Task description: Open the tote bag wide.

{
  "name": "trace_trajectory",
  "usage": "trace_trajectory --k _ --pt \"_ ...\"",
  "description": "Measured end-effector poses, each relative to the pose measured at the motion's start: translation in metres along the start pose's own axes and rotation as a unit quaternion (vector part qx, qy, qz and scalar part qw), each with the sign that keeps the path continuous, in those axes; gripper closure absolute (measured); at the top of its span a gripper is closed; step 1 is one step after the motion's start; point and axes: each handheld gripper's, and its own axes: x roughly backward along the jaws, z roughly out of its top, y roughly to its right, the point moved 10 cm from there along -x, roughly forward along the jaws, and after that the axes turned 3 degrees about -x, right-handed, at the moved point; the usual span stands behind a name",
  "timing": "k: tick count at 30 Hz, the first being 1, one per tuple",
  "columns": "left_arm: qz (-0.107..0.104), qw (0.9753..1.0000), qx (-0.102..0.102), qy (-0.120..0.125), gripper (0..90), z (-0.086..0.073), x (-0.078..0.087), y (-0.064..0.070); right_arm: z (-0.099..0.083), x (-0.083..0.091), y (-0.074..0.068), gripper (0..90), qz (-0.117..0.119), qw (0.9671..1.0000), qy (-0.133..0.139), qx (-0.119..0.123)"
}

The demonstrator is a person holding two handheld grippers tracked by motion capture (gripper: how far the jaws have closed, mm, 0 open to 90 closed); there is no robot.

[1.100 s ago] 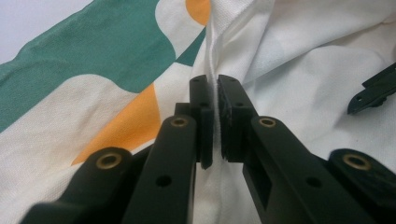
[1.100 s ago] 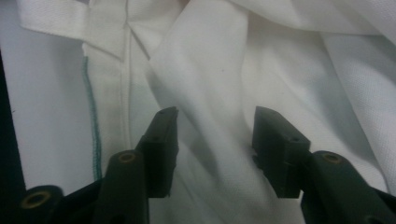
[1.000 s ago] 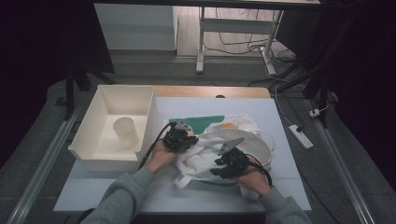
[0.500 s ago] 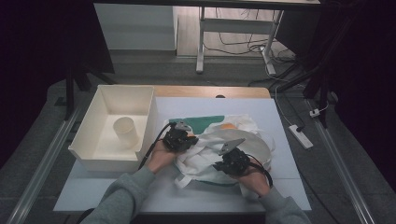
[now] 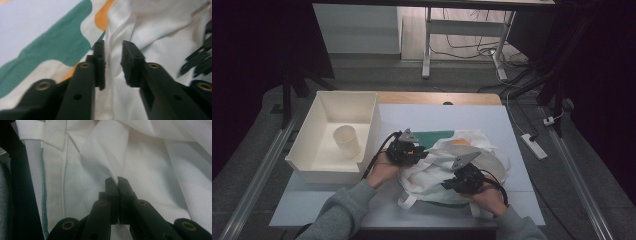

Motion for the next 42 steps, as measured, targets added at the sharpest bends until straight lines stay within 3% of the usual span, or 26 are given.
trace_trajectory --k 5,9,14,20,25,28,35,42 --pt "-0.006 0.9999 -0.008 0.010 58.5 0.016 0.002 0.005 0.000 -0.001 0.001 88.4 0.004 1.0000 0.000 -0.004" --pt "-0.004 0.9996 -0.023 -0.013 55.6 0.019 -0.015 0.002 -0.001 -0.003 0.000 88.3 0.000 1.0000 -0.006 0.000" --pt "-0.012 0.9988 -0.013 -0.045 55.7 0.018 -0.039 -0.006 -0.001 -0.004 0.000 88.3 0.000 1.0000 -0.006 -0.002" --pt "-0.021 0.9976 -0.019 -0.063 64.8 0.016 -0.049 -0.006 -0.001 -0.006 0.000 88.3 -0.002 1.0000 -0.005 0.001" --pt "-0.026 0.9972 -0.009 -0.070 79.0 0.011 -0.050 -0.011 0.000 -0.006 0.000 88.3 -0.004 1.0000 -0.006 0.006" --pt "-0.030 0.9974 -0.004 -0.065 82.1 0.011 -0.048 -0.012 0.000 -0.006 -0.001 88.3 -0.005 0.9999 -0.004 0.009" --pt "-0.011 0.9988 -0.006 -0.047 82.7 0.016 -0.041 -0.017 0.001 -0.003 -0.001 88.4 -0.008 0.9998 0.002 0.016" --pt "0.001 0.9997 0.005 -0.025 83.1 0.020 -0.031 -0.026 0.003 0.006 -0.003 88.5 -0.007 0.9996 0.017 0.020"
